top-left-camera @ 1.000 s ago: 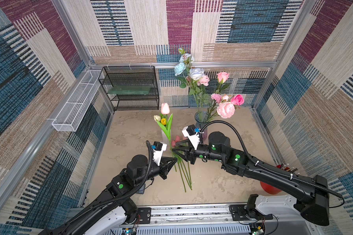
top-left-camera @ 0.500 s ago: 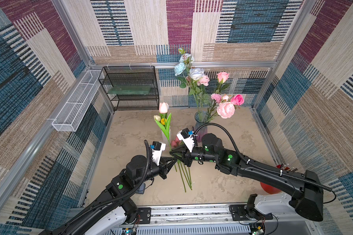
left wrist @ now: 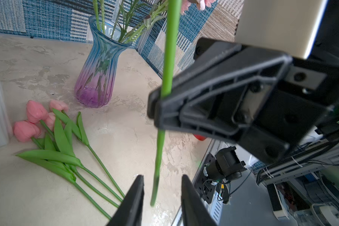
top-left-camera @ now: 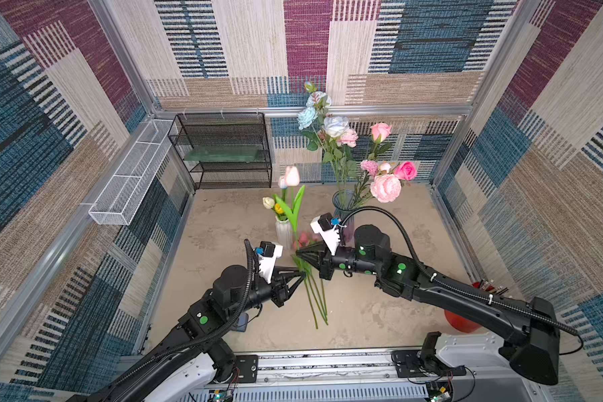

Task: Pick out pink flowers from the vase
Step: Pick up the flower from the vase, then place the flower at the center of the board.

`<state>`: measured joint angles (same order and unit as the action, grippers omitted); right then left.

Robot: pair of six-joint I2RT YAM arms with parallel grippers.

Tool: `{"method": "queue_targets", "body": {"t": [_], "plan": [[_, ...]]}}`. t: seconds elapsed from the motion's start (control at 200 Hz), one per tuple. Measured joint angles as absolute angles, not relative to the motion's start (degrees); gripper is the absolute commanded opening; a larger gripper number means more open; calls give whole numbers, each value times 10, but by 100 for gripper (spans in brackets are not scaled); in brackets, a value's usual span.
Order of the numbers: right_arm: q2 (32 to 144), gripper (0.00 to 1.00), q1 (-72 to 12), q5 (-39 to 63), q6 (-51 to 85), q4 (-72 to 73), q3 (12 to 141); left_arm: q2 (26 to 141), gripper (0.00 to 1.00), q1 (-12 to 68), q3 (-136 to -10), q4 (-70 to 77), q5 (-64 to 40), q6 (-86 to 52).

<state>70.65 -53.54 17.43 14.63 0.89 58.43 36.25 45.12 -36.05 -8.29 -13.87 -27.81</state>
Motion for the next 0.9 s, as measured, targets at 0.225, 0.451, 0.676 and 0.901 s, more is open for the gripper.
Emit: {"method": "queue_targets", "body": {"t": [0.225, 0.451, 0.676, 0.901], "plan": [[662, 0, -499, 149, 150, -53, 529, 317, 43, 451, -425, -190, -137, -203], [674, 0, -456, 153, 203, -111, 447, 265, 44, 451, -453, -280, -120, -120], [734, 0, -438, 164, 248, -118, 404, 233, 44, 451, -422, -316, -102, -82], [827, 0, -413, 179, 272, -113, 416, 203, 44, 451, -398, -320, -91, -62]]}}
